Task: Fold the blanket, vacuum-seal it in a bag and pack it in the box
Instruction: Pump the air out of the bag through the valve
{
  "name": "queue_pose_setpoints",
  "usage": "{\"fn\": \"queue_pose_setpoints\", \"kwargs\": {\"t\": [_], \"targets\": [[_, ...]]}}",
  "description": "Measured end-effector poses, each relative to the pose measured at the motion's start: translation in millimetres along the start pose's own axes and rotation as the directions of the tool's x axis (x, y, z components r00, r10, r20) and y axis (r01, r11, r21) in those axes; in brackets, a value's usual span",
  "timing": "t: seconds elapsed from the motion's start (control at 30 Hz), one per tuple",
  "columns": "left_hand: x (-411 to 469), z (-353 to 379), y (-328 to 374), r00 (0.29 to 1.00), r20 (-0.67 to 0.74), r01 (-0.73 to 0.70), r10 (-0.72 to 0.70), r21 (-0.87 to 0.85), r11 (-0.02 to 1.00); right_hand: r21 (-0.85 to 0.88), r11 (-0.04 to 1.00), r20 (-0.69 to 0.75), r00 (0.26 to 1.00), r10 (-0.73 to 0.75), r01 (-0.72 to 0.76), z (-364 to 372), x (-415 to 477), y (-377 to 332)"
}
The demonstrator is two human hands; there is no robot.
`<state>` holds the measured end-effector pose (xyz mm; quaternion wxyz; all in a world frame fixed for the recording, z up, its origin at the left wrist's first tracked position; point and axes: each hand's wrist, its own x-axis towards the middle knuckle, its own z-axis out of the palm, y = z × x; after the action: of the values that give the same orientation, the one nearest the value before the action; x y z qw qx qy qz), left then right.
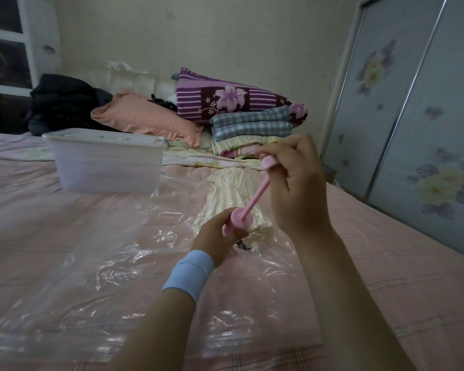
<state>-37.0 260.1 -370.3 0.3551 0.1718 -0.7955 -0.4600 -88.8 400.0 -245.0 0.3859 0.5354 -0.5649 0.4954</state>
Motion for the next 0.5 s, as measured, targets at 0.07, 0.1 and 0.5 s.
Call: {"fn": "queue_pose_setpoints", "kwargs": {"t": [0.07,0.1,0.5], "targets": [[-1,2,-1,1.000,0.006,-0.007,0.007,0.010,1.000,-0.017,1.000,-0.060,0.998,0.003,-0.004,9,-8,3],[-2,3,-1,1.000,0.005,-0.014,0.014,0.006,1.000,-0.016,0.999,-0.052,0.998,0.031,-0.032,16,-17,7],[-6,6,6,1.000,-0.002,0.000,0.000,-0.009,1.000,-0.027,0.991,0.236,0.963,0.130,-0.128,5,-27,14]]}}
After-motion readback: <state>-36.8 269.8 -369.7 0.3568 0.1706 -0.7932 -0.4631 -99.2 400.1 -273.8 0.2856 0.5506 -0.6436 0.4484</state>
